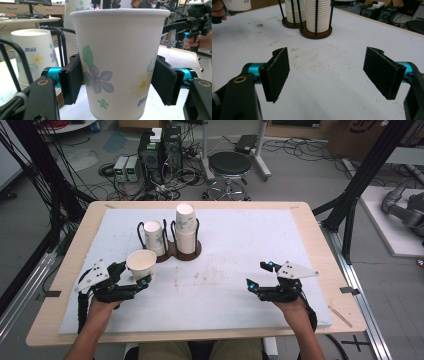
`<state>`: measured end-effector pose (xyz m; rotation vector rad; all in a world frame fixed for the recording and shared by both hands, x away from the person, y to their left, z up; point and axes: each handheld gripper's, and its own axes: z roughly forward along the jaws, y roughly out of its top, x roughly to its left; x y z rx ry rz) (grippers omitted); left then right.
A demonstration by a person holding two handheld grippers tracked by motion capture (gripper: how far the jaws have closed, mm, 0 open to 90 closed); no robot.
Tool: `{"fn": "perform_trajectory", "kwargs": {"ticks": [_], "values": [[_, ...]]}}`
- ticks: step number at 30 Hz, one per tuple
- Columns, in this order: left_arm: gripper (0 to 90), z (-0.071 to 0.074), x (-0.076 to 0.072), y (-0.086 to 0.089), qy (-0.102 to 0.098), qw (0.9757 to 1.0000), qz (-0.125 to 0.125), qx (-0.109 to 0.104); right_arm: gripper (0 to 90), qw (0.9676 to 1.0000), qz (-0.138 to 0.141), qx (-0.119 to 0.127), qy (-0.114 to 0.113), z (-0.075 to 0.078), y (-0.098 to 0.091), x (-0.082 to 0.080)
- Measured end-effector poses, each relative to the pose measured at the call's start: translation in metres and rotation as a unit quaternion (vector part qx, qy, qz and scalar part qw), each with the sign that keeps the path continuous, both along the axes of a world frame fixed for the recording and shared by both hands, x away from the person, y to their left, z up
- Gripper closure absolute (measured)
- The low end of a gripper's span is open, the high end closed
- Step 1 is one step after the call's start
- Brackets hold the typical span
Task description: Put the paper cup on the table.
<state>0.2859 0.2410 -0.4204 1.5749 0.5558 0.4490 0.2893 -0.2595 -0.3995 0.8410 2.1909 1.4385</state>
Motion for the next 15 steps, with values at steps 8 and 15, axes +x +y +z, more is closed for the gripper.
{"fn": "perform_trajectory", "kwargs": {"ticks": [8, 15], "values": [[31.1, -0.003, 0.009, -0.016, 0.0, 0.9998, -0.012, 0.013, 21.7, 1.0, -0.003, -0.003, 0.003, -0.002, -0.001, 0.0], [31.8, -0.007, 0.02, -0.039, 0.012, 0.9996, -0.02, 0.018, 21.8, 1.0, -0.003, -0.004, 0.004, -0.002, -0.001, -0.002]]}}
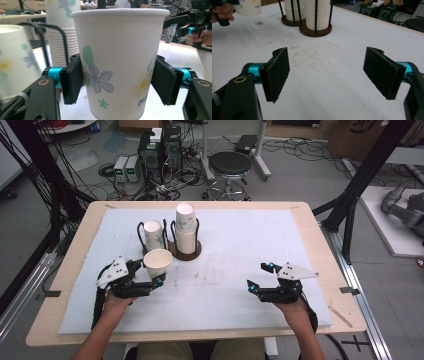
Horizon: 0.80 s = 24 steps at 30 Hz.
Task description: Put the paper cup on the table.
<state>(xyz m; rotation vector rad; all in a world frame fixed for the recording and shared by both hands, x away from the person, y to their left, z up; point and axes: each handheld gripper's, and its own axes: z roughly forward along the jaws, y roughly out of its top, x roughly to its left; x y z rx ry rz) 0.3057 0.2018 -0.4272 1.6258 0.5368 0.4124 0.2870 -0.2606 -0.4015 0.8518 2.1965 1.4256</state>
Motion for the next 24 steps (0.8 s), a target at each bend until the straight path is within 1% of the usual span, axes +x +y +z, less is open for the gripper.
{"fn": "perform_trajectory", "kwargs": {"ticks": [2, 4, 5, 8, 9, 11, 14, 17, 19, 21, 24], "values": [[31.8, -0.002, 0.004, -0.006, 0.006, 1.0, -0.002, 0.004, 21.8, 1.0, 0.002, -0.002, -0.002, 0.0, 0.001, 0.0], [31.7, -0.005, 0.007, -0.012, 0.016, 0.9999, 0.0, 0.005, 21.8, 1.0, 0.004, -0.003, -0.004, 0.001, 0.002, 0.0], [31.7, -0.007, 0.009, -0.015, 0.018, 0.9998, -0.001, 0.009, 21.8, 1.0, 0.004, -0.002, -0.001, 0.001, 0.003, 0.0], [31.7, -0.011, 0.013, -0.023, 0.021, 0.9991, -0.001, 0.037, 21.8, 1.0, 0.005, -0.004, -0.002, 0.0, 0.003, 0.0], [31.7, -0.013, 0.014, -0.026, 0.025, 0.9988, -0.001, 0.042, 21.8, 1.0, 0.006, -0.004, -0.001, 0.0, 0.003, 0.0], [31.7, -0.015, 0.015, -0.031, 0.025, 0.9982, 0.0, 0.054, 21.8, 1.0, 0.006, -0.005, -0.001, 0.0, 0.003, 0.0], [31.8, -0.019, 0.018, -0.037, 0.037, 0.9968, 0.005, 0.071, 21.8, 1.0, 0.006, -0.005, -0.001, 0.0, 0.002, 0.0], [32.0, -0.024, 0.022, -0.039, 0.06, 0.9937, 0.011, 0.094, 21.8, 1.0, 0.006, -0.005, 0.0, 0.0, 0.001, -0.001], [32.1, -0.023, 0.023, -0.041, 0.067, 0.9926, 0.016, 0.1, 21.8, 1.0, 0.007, -0.006, -0.002, 0.0, 0.0, 0.0], [32.1, -0.024, 0.024, -0.042, 0.072, 0.9908, 0.019, 0.113, 21.8, 1.0, 0.006, -0.004, -0.001, 0.0, -0.001, -0.001], [32.1, -0.024, 0.022, -0.045, 0.078, 0.9873, 0.02, 0.137, 21.8, 1.0, 0.004, -0.004, -0.002, 0.001, -0.002, -0.001]]}}
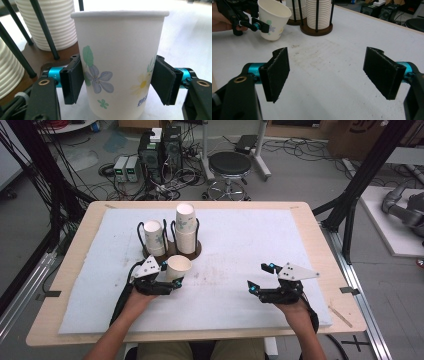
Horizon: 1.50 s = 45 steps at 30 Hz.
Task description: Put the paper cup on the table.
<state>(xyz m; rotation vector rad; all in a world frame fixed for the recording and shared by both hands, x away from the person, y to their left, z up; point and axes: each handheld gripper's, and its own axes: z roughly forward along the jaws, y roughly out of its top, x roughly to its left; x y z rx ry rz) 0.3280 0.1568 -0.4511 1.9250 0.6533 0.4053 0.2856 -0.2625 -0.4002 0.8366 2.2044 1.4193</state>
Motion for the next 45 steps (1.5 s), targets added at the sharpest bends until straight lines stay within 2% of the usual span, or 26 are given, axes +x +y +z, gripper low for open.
{"fn": "perform_trajectory", "kwargs": {"ticks": [1, 5, 9, 14, 17, 18, 20, 23, 28, 32, 35, 38, 41, 45], "values": [[32.1, 0.0, 0.0, 0.0, 0.001, 1.0, -0.001, 0.006, 21.8, 1.0, 0.0, 0.0, 0.0, 0.0, 0.0, 0.0], [32.5, 0.001, -0.001, 0.004, 0.017, 0.9998, 0.005, 0.002, 21.8, 1.0, 0.0, -0.001, 0.002, 0.0, -0.001, -0.001], [33.1, 0.003, -0.005, 0.008, 0.024, 0.9996, 0.005, 0.015, 21.8, 1.0, 0.001, -0.001, -0.001, 0.001, -0.001, -0.002], [32.9, 0.003, -0.007, 0.012, 0.034, 0.9992, 0.005, 0.02, 21.8, 1.0, -0.001, 0.0, -0.001, 0.001, -0.002, -0.002], [29.8, 0.002, -0.007, 0.012, 0.048, 0.9986, 0.012, 0.019, 21.8, 1.0, -0.001, 0.001, 0.0, 0.002, -0.003, -0.002], [25.6, 0.001, -0.007, 0.012, 0.053, 0.9982, 0.017, 0.023, 21.8, 1.0, -0.001, 0.002, 0.001, 0.002, -0.003, -0.002], [18.3, 0.001, -0.007, 0.013, 0.063, 0.9976, 0.025, 0.014, 21.8, 1.0, -0.001, 0.002, -0.002, 0.002, -0.003, -0.002], [17.4, 0.006, -0.01, 0.017, 0.063, 0.9976, 0.027, -0.001, 21.8, 1.0, -0.002, 0.003, 0.0, 0.002, -0.004, -0.002], [17.4, 0.015, -0.022, 0.033, 0.052, 0.9983, 0.02, -0.014, 21.8, 1.0, -0.003, 0.0, 0.002, 0.002, -0.005, -0.003], [17.4, 0.021, -0.031, 0.049, 0.029, 0.9988, 0.021, -0.035, 21.8, 1.0, -0.006, 0.0, 0.0, 0.003, -0.006, -0.003], [17.3, 0.024, -0.037, 0.061, 0.013, 0.9982, 0.022, -0.054, 21.8, 0.9999, -0.012, 0.002, 0.001, 0.003, -0.008, -0.004], [17.4, 0.027, -0.041, 0.07, -0.001, 0.9963, 0.023, -0.083, 21.8, 0.9999, -0.017, 0.001, -0.001, 0.003, -0.01, -0.004], [17.4, 0.029, -0.044, 0.077, -0.016, 0.993, 0.028, -0.114, 21.8, 0.9997, -0.023, -0.001, 0.0, 0.002, -0.011, -0.004], [17.4, 0.031, -0.045, 0.083, -0.027, 0.9902, 0.042, -0.131, 21.8, 0.9994, -0.033, -0.01, 0.0, -0.001, -0.012, -0.005]]}}
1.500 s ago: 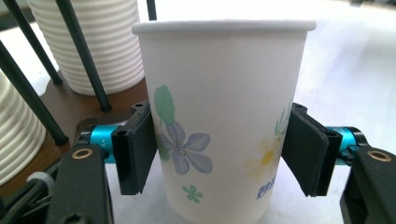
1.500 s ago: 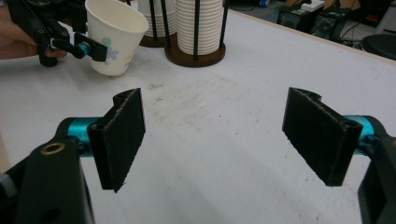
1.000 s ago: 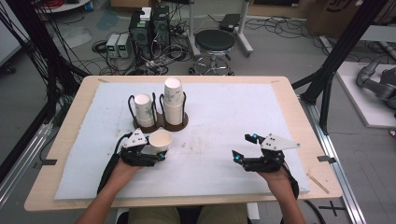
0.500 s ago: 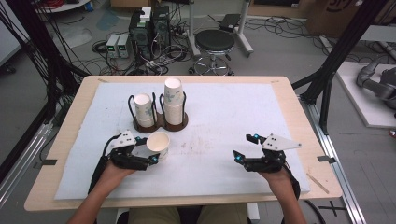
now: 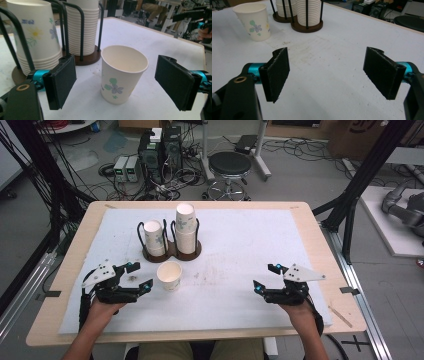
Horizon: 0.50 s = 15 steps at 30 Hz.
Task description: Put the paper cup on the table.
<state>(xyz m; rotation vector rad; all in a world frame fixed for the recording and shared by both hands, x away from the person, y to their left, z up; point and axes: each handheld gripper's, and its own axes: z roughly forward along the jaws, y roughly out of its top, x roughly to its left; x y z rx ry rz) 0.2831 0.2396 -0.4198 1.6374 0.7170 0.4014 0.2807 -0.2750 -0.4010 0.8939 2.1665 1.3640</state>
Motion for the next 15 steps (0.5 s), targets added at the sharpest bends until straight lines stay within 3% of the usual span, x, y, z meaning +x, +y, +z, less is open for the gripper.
{"fn": "perform_trajectory", "kwargs": {"ticks": [5, 15], "values": [[17.4, 0.003, -0.002, 0.008, -0.018, 0.9995, 0.018, -0.019, 21.7, 0.9999, -0.009, 0.007, 0.002, -0.003, -0.005, -0.001], [18.0, 0.003, -0.006, 0.026, -0.033, 0.9978, 0.053, -0.024, 21.7, 0.9997, -0.02, 0.011, -0.001, -0.003, -0.009, -0.001]]}}
